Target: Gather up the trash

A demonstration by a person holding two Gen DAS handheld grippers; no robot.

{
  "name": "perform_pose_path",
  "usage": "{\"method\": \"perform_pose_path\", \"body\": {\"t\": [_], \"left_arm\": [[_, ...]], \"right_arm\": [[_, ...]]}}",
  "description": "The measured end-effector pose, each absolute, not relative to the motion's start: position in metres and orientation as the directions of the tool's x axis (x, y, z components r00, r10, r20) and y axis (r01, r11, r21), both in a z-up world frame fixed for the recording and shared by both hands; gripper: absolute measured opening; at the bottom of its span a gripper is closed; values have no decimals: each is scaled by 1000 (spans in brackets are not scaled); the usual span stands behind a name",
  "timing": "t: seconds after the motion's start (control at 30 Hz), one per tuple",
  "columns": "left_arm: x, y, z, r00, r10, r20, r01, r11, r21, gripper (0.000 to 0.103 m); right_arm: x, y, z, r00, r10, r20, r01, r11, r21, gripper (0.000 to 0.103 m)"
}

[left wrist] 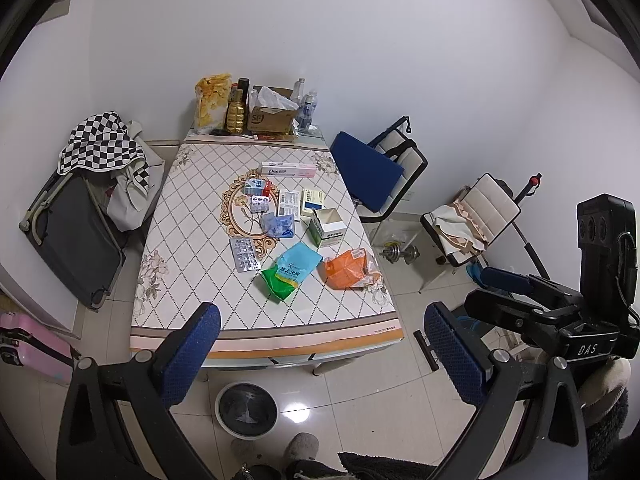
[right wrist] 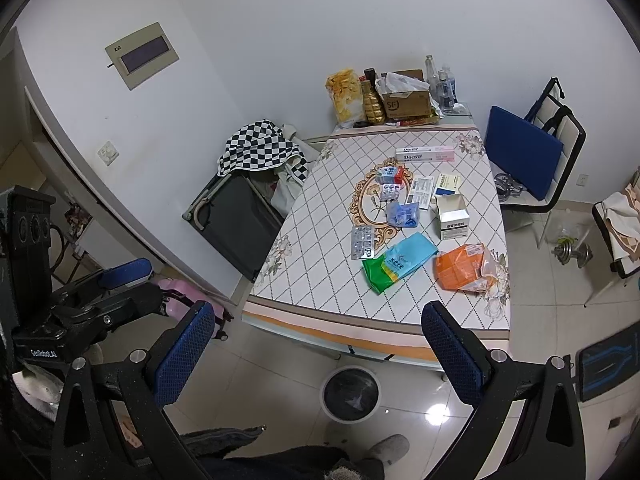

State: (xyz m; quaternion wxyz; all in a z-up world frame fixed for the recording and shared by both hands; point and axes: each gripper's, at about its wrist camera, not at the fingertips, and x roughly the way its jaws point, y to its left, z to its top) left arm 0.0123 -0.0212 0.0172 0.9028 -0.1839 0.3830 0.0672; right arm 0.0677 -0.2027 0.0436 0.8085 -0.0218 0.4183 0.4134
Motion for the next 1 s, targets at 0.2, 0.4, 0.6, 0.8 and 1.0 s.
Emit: {"method": "perform_pose_path", "body": {"t": [0.2,0.4,0.6,0.8,1.0], "left_arm": [[12,-20,17,699,-19,-715,-264,922,-282,103],[10,-19,17,699,-23,-714,-259,923,-284,103],[9,-17,17,700,-25,-714,-258,923,-286,103],[9,-18,17,700,-25,-713,-258,923,-286,103],[8,-18,16,701,-27,-713,-257,922,-288,103]], "right_arm": [[67,-202,44,308,651,-694,-688,656,310,103],[68,-203,43,308,650,-694,-687,657,310,103],[68,-203,43,308,651,-694,-686,657,312,103],[68,-202,43,308,651,-694,-687,657,311,103],[68,-202,42,308,650,-695,-687,657,310,103]]}}
